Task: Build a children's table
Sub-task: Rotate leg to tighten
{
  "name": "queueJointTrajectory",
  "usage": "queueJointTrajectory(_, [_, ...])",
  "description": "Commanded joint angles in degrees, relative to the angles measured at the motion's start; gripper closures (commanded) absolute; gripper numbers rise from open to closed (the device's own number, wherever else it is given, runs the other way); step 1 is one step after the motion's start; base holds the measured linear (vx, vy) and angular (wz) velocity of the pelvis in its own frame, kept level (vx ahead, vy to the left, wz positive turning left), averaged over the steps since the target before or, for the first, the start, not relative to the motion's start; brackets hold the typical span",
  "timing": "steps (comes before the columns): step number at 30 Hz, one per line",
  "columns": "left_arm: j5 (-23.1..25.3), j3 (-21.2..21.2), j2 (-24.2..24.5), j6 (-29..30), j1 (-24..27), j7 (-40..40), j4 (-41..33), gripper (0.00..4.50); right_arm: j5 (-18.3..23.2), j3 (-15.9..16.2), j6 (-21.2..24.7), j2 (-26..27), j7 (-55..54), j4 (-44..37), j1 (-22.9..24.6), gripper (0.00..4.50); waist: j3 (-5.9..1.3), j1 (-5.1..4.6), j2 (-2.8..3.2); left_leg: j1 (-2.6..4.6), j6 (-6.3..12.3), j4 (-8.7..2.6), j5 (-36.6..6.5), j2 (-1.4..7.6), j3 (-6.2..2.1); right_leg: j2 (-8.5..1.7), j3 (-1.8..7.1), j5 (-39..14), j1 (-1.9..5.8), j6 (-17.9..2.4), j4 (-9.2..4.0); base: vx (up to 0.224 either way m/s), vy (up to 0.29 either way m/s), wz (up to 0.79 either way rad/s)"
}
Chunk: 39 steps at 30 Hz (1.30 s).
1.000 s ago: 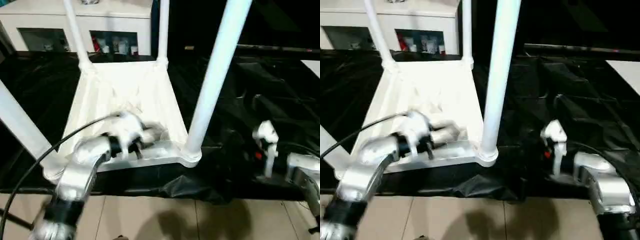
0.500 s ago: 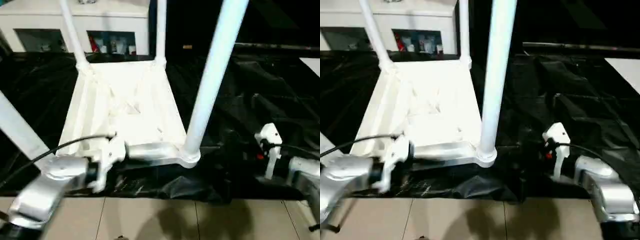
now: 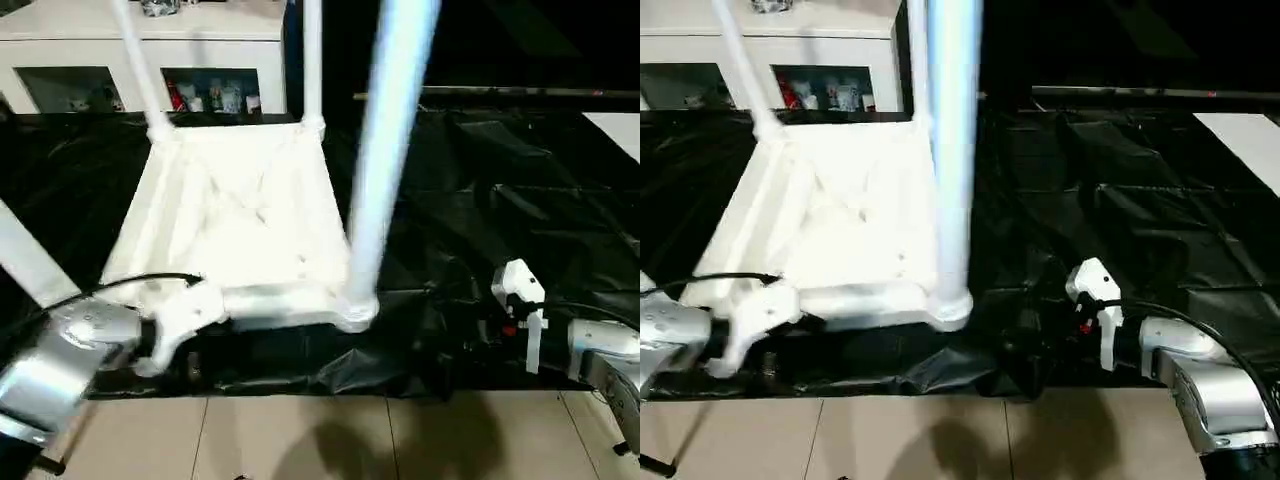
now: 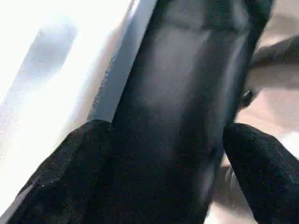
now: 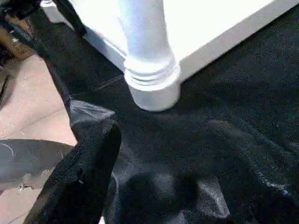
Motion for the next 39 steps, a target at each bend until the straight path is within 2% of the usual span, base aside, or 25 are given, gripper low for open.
queueJointTrajectory(1, [-1.1,4.1,-0.2,-1.0,0.4,2.5,-1.6,0.03,1.0,-0.4,-0.5,0.0,0.0,-2.0,0.1,1.30,-2.91,0.35,-0.10,0.60,1.06,-3.94,-15.5,0.78,-0.18,-2.13,2.03,-18.9,2.15,-9.6,-4.93,0.000,0.000,0.00])
queueJointTrajectory(3, [-5.8,8.8,-3.9,-1.0,1.5,4.5,-5.8,0.03,2.3,-2.3,-0.3,1.1,-1.6,-2.5,0.2,1.30,-2.95,0.35,-0.10,0.44,0.89,-3.94,-15.4,0.88,-0.16,-2.25,2.03,-17.5,2.26,-10.5,-4.74,0.000,0.000,0.00])
queueJointTrajectory(4, [-8.6,12.0,-7.4,-1.2,2.5,7.0,-8.8,0.03,3.2,-3.8,0.6,1.8,-3.3,-3.0,0.5,1.30,-3.02,0.67,0.60,0.69,0.71,-3.95,-15.9,1.06,-0.26,-2.33,1.97,-16.8,2.12,-11.4,-4.74,0.000,0.000,0.00])
queueJointTrajectory(6, [-11.0,15.3,-12.8,-1.5,4.5,11.8,-12.6,0.03,3.1,-5.5,0.6,3.1,-6.6,-3.8,1.4,1.30,-2.96,0.78,0.27,0.49,0.55,-3.93,-16.6,1.23,-0.24,-2.20,1.94,-14.6,2.21,-12.6,-4.65,0.000,0.000,0.00])
queueJointTrajectory(7, [-10.1,16.2,-16.3,-1.8,6.2,16.4,-14.1,0.03,1.9,-6.1,0.1,4.3,-9.9,-4.1,2.0,1.30,-2.89,0.73,0.75,0.38,0.46,-3.96,-17.4,1.13,-0.27,-2.04,1.92,-14.7,2.28,-12.2,-4.54,0.000,0.000,0.00])
queueJointTrajectory(8, [-10.1,16.2,-16.3,-1.8,6.2,16.4,-14.1,0.03,1.9,-6.1,0.1,4.3,-9.9,-4.1,2.0,1.30,-2.91,0.67,0.24,0.42,0.58,-3.88,-17.5,1.04,-0.18,-1.97,1.85,-15.1,2.29,-11.3,-4.87,0.000,0.000,0.00])
queueJointTrajectory(9, [-8.8,18.3,-28.4,-4.0,10.3,31.0,-13.8,0.03,-2.7,-7.9,-1.8,11.6,-24.0,-3.2,2.7,1.30,-2.85,0.67,0.20,0.34,0.51,-3.81,-17.4,0.85,-0.12,-1.90,1.90,-16.0,2.21,-10.6,-4.89,0.000,0.000,0.00])
queueJointTrajectory(10, [-8.6,18.6,-29.6,-4.8,10.6,32.6,-13.5,0.03,-3.1,-8.0,-1.9,12.5,-25.4,-3.1,2.8,1.30,-2.76,0.09,-0.24,-0.23,0.07,-3.67,-15.9,0.66,0.11,-1.89,1.75,-16.8,2.35,-9.6,-5.32,0.000,0.000,0.00])
queueJointTrajectory(11, [-9.1,19.9,-33.1,-8.2,12.1,36.3,-11.2,0.03,-5.2,-8.0,-3.7,15.8,-30.7,-3.1,3.4,1.30,-2.82,0.18,-0.08,0.09,-0.21,-3.56,-17.1,0.38,0.03,-2.00,1.78,-21.7,1.89,-7.5,-5.88,0.000,0.000,0.00])
queueJointTrajectory(13, [-6.1,19.0,-34.1,-13.0,13.5,39.4,-9.2,0.03,-5.5,-8.0,-4.1,18.6,-34.0,-3.8,4.1,1.30,-3.48,0.05,-0.25,-0.10,0.00,-3.70,-16.1,0.35,-0.36,-1.70,1.86,-20.3,2.26,-5.4,-5.76,0.000,0.000,0.00])
queueJointTrajectory(15, [-3.5,18.6,-35.1,-14.6,14.1,42.2,-7.7,0.03,-5.7,-7.8,-4.7,20.7,-36.1,-4.1,4.5,1.30,-3.41,0.02,-0.02,-0.19,0.15,-3.91,-15.4,0.53,-0.49,-1.45,1.83,-17.6,2.18,-4.5,-5.59,0.000,0.000,0.00])
queueJointTrajectory(19, [-0.5,19.5,-37.9,-16.1,14.5,46.9,-5.6,0.03,-5.4,-7.3,-5.5,24.5,-39.6,-3.8,5.2,1.30,-3.08,-0.09,0.09,0.06,-0.32,-4.18,-18.5,0.58,-0.55,-1.68,1.84,-22.2,1.71,-3.2,-6.11,0.000,0.000,0.00])
queueJointTrajectory(25, [1.0,19.0,-37.6,-19.6,13.1,49.9,-3.6,0.03,-6.6,-4.5,-5.9,24.4,-37.6,-3.8,4.9,1.30,-3.04,-0.14,0.34,-0.04,-0.58,-4.34,-19.7,0.60,-0.68,-1.51,1.94,-19.1,1.71,-3.4,-5.94,0.000,0.000,0.00])
queueJointTrajectory(27, [1.2,18.5,-37.4,-20.1,13.1,49.4,-3.5,0.03,-6.5,-4.4,-5.9,24.0,-37.1,-3.6,4.4,1.30,-3.31,-0.02,0.38,-0.51,-0.09,-3.98,-15.5,0.61,-0.63,-1.45,2.07,-13.1,1.66,-4.9,-5.53,0.000,0.000,0.00])
queueJointTrajectory(29, [1.8,17.9,-37.6,-20.6,13.3,48.8,-3.4,0.03,-6.9,-4.3,-6.2,23.5,-37.1,-2.9,3.7,1.30,-3.82,-0.03,0.22,-1.46,2.06,-3.09,-6.1,0.29,-0.33,-0.92,1.69,-1.9,1.43,-7.9,-4.63,0.000,0.000,0.00])
queueJointTrajectory(30, [1.9,17.9,-37.8,-20.7,13.4,48.9,-3.3,0.03,-6.9,-4.2,-6.4,23.4,-37.1,-2.6,3.5,1.30,-4.35,-0.04,0.16,-2.30,5.55,-1.65,4.2,-0.48,0.11,-0.39,1.16,9.8,0.74,-10.6,-3.81,0.000,0.000,0.00])
queueJointTrajectory(31, [2.0,17.8,-38.0,-21.0,13.4,49.1,-3.2,0.03,-7.1,-4.2,-6.5,23.3,-37.0,-2.4,3.3,1.30,-5.01,0.12,0.56,-2.46,7.46,-1.02,9.5,-0.70,0.04,-0.14,0.77,15.9,0.22,-12.2,-3.07,0.000,0.000,0.00])
queueJointTrajectory(32, [2.5,17.6,-37.8,-20.9,13.5,49.1,-3.3,0.03,-7.2,-4.1,-6.6,23.2,-36.9,-2.4,3.3,1.30,-6.68,0.18,0.50,-3.96,14.79,1.48,23.5,-2.28,0.10,0.92,-0.41,33.3,-1.06,-15.1,-1.83,-0.058,0.001,-0.02])
queueJointTrajectory(33, [2.6,17.5,-37.8,-21.0,13.6,49.3,-3.3,0.03,-7.3,-4.0,-6.7,23.2,-36.8,-2.3,3.3,1.30,-6.88,0.19,0.16,-4.43,16.48,1.79,22.4,-2.44,0.16,0.81,-0.55,33.0,-1.37,-15.4,-2.21,-0.109,0.001,-0.01])
queueJointTrajectory(34, [2.4,17.4,-37.8,-21.3,13.8,49.3,-3.3,0.03,-7.4,-3.9,-6.9,23.1,-36.7,-2.3,3.3,1.30,-6.44,0.25,0.40,-4.98,17.86,1.64,13.0,-2.05,0.17,0.15,-0.69,22.4,-2.28,-15.8,-4.02,-0.109,0.001,-0.01])
queueJointTrajectory(35, [2.2,17.2,-37.6,-21.8,13.9,49.5,-3.2,0.03,-7.4,-3.7,-6.9,23.0,-36.5,-2.4,3.4,1.30,-6.12,0.19,0.55,-4.99,17.53,1.45,6.4,-1.69,0.20,-0.16,-0.97,12.8,-2.39,-15.1,-5.03,-0.139,0.021,-0.01])
queueJointTrajectory(36, [2.0,17.2,-37.6,-22.3,14.1,49.7,-3.2,0.03,-7.6,-3.4,-7.2,22.9,-36.2,-2.4,3.4,1.30,-5.07,-0.01,0.63,-3.56,13.47,0.54,-11.3,-0.57,0.29,-0.59,-1.70,-12.9,-2.87,-11.6,-7.10,-0.155,0.042,-0.04])
queueJointTrajectory(37, [1.9,17.2,-37.6,-22.6,14.2,49.7,-3.2,0.03,-7.7,-3.1,-7.5,22.7,-36.0,-2.4,3.5,1.30,-3.52,-1.23,1.06,-0.94,6.76,0.17,-28.7,-0.04,-0.18,-0.17,-3.16,-35.1,-3.87,-4.3,-8.77,-0.155,0.042,-0.04])
queueJointTrajectory(38, [1.9,17.1,-37.4,-23.1,14.3,49.5,-3.2,0.03,-7.8,-2.9,-7.8,22.7,-35.9,-2.4,3.6,1.30,-2.06,-2.84,1.67,1.23,1.24,-1.20,-43.3,0.72,-1.47,2.00,-7.43,-42.7,-3.51,4.3,-11.11,-0.186,0.040,-0.13])
queueJointTrajectory(39, [2.1,17.1,-37.5,-23.3,14.3,49.5,-3.2,0.03,-7.8,-2.7,-8.0,22.7,-35.9,-2.2,3.6,1.30,-0.63,-1.73,3.60,-3.20,-0.13,-7.67,-52.8,3.70,-1.81,2.83,-7.88,-35.7,0.30,2.6,-2.73,-0.234,0.035,-0.15])
